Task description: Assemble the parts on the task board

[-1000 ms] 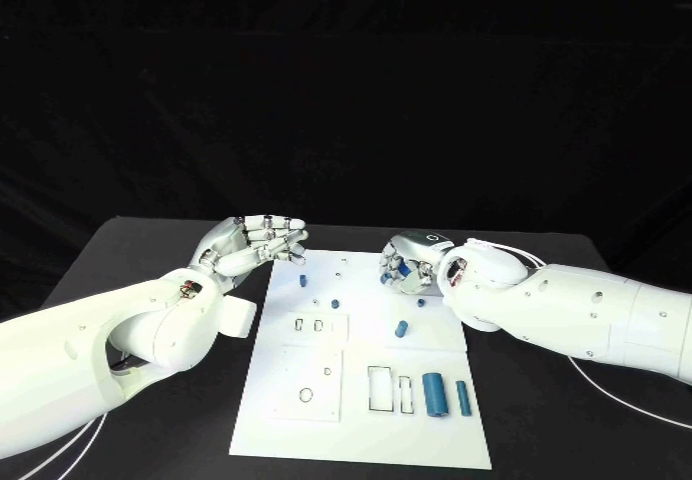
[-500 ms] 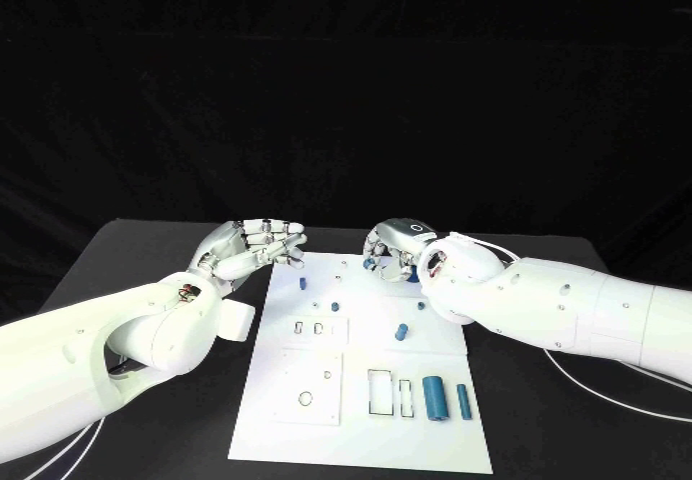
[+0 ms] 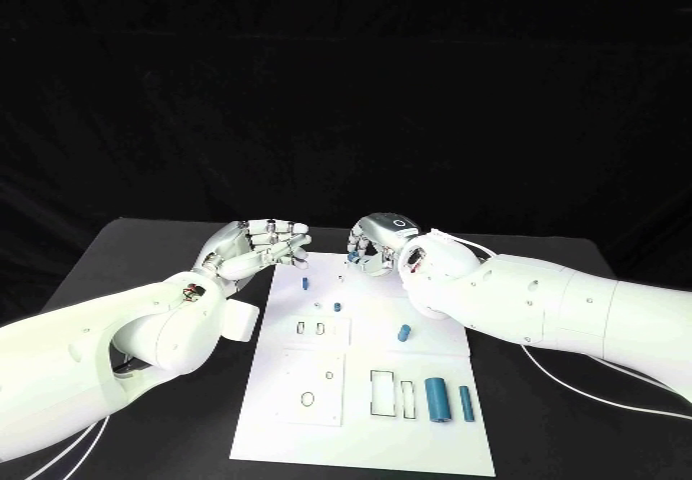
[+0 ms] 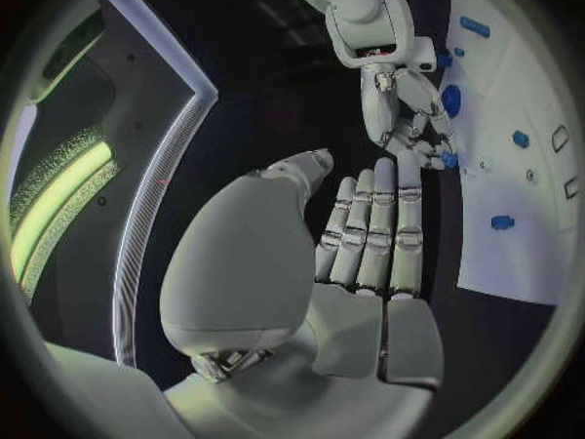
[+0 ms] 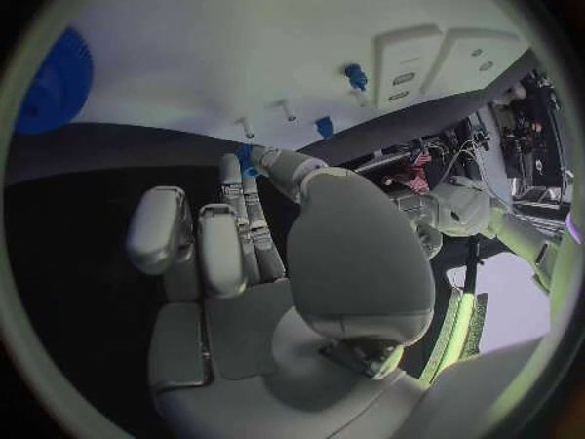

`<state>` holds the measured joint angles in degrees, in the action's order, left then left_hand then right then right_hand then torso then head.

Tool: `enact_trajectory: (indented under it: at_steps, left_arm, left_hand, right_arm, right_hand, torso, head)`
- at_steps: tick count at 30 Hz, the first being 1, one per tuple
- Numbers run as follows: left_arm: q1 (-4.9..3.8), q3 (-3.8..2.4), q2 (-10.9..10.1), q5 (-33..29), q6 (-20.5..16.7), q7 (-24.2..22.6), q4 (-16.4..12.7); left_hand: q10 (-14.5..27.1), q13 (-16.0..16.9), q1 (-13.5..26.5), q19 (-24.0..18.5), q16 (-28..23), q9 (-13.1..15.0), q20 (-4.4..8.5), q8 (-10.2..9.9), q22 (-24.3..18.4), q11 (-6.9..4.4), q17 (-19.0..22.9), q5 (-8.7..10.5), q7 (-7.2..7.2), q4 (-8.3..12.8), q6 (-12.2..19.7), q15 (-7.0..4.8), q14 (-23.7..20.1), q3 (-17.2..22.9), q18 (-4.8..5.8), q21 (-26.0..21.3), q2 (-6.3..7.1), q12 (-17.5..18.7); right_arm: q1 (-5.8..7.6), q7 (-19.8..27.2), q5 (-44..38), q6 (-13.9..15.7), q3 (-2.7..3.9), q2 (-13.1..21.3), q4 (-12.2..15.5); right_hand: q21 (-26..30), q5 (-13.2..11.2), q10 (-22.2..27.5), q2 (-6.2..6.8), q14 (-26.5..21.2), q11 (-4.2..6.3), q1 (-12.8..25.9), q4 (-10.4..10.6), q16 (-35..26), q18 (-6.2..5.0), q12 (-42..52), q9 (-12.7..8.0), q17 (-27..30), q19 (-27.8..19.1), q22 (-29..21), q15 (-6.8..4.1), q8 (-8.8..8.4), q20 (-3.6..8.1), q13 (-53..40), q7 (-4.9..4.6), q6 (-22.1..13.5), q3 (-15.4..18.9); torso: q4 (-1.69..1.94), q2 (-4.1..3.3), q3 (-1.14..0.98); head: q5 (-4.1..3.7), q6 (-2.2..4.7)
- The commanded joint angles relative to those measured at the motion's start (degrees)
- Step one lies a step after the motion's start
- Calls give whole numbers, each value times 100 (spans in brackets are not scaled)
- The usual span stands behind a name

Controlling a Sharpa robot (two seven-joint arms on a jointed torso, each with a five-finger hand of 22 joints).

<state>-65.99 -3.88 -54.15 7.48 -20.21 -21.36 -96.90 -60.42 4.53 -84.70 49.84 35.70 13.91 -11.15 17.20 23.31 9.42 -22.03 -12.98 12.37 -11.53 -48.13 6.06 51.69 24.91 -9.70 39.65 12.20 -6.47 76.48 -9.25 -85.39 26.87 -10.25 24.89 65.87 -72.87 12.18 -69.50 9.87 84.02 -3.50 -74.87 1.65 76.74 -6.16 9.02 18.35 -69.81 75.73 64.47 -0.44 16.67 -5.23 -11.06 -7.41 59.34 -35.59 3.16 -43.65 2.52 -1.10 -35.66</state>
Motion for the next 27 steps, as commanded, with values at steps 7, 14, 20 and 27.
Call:
enact_trajectory:
  at_steps: [7,14,20,27]
  left_arm:
    - [-16,-5,30,-20,131,-22,-6]
    - [-22,-5,41,-20,142,-18,-4]
    - [-26,-5,42,-20,143,-14,-1]
    - [-33,-5,52,-20,152,-8,1]
  left_hand:
    - [22,9,-7,-34,-38,5,7,-18,3,22,-5,28,83,35,46,20,14,-13,-29,12,-37,26]
    - [22,9,-7,-34,-38,5,7,-18,3,22,-5,28,83,35,46,20,14,-13,-29,12,-37,26]
    - [22,9,-7,-34,-38,5,7,-18,3,22,-5,28,83,35,46,20,14,-13,-29,12,-37,26]
    - [22,9,-7,-34,-38,5,7,-18,3,22,-5,28,83,35,46,20,14,-13,-29,12,-37,26]
  right_arm:
    - [-59,36,13,-68,1,-152,-187]
    - [-101,52,22,-159,0,-225,-262]
    - [-117,56,24,-230,-2,-268,-290]
    - [-141,23,11,-266,-4,-357,-408]
  right_hand:
    - [-15,16,22,19,224,-29,59,18,29,83,-3,250,-6,10,-4,-24,16,-13,-5,-20,-48,-12]
    - [-9,14,27,35,222,-34,81,23,30,81,-8,261,-2,1,-11,-20,15,-16,-7,-24,-62,-9]
    - [-6,14,29,41,222,-35,90,26,33,80,-9,265,-4,-3,-15,-18,15,-17,-7,-25,-66,-6]
    - [10,13,35,53,217,-38,109,33,20,75,-13,272,19,-19,-36,-15,14,-20,-8,-27,-77,-3]
  torso:
    - [-5,-2,1]
    - [2,-1,1]
    - [-7,-7,1]
    - [5,-7,1]
  head:
    - [16,-20]
    - [21,-33]
    - [26,-34]
    - [29,-30]
